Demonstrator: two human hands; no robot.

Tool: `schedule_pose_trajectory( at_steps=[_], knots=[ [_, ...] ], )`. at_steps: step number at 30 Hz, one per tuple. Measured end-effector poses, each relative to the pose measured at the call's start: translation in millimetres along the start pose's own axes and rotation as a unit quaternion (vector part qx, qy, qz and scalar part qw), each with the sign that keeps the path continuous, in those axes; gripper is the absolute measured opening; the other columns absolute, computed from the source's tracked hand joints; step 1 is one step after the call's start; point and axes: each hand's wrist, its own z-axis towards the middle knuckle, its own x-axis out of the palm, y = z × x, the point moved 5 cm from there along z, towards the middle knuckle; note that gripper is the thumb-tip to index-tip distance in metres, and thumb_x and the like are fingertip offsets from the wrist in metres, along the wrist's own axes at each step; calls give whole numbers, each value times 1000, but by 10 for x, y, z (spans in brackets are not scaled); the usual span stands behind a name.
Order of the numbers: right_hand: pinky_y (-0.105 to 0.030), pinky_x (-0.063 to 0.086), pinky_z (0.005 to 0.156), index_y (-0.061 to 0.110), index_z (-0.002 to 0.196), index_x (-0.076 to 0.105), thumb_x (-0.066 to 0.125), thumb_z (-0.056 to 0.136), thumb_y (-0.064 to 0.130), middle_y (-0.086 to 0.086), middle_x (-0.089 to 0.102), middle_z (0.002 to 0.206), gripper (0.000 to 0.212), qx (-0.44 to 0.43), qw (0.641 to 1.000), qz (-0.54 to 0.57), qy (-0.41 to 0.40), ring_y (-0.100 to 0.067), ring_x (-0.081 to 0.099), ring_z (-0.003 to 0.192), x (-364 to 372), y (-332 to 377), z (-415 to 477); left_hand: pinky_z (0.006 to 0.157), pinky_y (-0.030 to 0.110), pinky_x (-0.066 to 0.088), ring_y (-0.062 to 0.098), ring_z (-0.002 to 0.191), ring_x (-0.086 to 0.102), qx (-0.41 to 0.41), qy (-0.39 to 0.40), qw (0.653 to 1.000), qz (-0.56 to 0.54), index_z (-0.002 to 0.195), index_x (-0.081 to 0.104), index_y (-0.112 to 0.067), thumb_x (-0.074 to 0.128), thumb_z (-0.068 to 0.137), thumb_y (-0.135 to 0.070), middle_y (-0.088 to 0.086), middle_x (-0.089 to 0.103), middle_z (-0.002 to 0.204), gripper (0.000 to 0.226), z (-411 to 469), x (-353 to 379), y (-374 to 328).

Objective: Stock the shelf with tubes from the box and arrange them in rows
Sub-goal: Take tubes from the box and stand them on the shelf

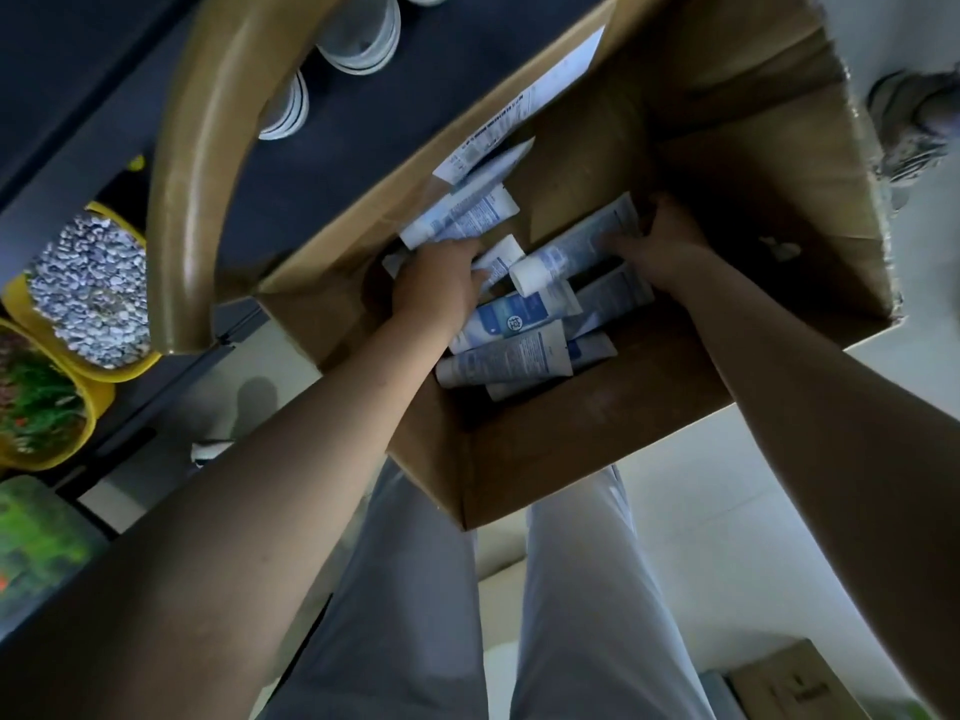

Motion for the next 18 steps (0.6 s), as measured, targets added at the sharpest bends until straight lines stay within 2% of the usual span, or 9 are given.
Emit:
schedule_pose_trajectory(
  at_steps=[3, 5, 8, 10, 12, 15, 18],
  knots=[
    [-44, 37, 105, 16, 142, 32, 71, 80, 35, -8, 37, 145, 76, 14, 1000, 7, -10, -29, 39, 132, 44, -21, 26, 89, 33, 47, 26, 108, 59, -29, -4, 999, -45, 118, 59, -12, 55, 93, -24, 9, 65, 113, 27, -25, -36, 9],
    [-43, 38, 103, 14, 139, 36, 73, 78, 32, -9, 40, 142, 74, 26, 1000, -2, -13, -29, 41, 130, 64, -17, 31, 83, 32, 46, 25, 105, 59, -45, -7, 997, -60, 115, 57, -11, 56, 92, -23, 10, 65, 110, 26, -33, -80, 18],
    [-41, 40, 98, 14, 134, 41, 72, 80, 30, -10, 45, 136, 64, 13, 1000, -12, -5, -29, 43, 126, 99, 56, -16, 73, 29, 43, 25, 96, 61, -48, -3, 997, -64, 108, 56, -11, 59, 90, -23, 6, 64, 97, 22, -56, -154, 47],
    [-37, 41, 89, 16, 129, 44, 69, 83, 28, -5, 48, 128, 54, -22, 1000, -12, 4, -23, 45, 118, 106, 122, -88, 71, 28, 41, 23, 92, 60, -44, -7, 997, -70, 104, 55, -11, 62, 88, -21, 3, 60, 91, 21, -92, -220, 52],
    [-34, 39, 82, 18, 122, 48, 67, 85, 26, -1, 48, 118, 43, -69, 998, -3, 9, -17, 45, 107, 92, 196, -188, 74, 28, 43, 22, 96, 61, -41, -19, 996, -79, 110, 54, -9, 64, 87, -20, 6, 63, 101, 27, -131, -290, 50],
    [-31, 42, 83, 18, 117, 55, 66, 86, 23, -2, 57, 111, 34, -122, 992, 37, 12, -15, 52, 102, 39, 288, -363, 82, 25, 45, 20, 107, 59, -35, -19, 993, -109, 120, 51, -12, 65, 86, -16, 6, 61, 119, 38, -216, -353, 25],
    [-27, 42, 81, 18, 106, 63, 63, 88, 18, 2, 59, 97, 18, -157, 986, 45, 11, -12, 54, 95, -1, 363, -547, 88, 21, 40, 19, 118, 53, 8, -5, 994, -111, 135, 45, -19, 66, 83, -12, 4, 54, 131, 57, -346, -404, -44]
  ],
)
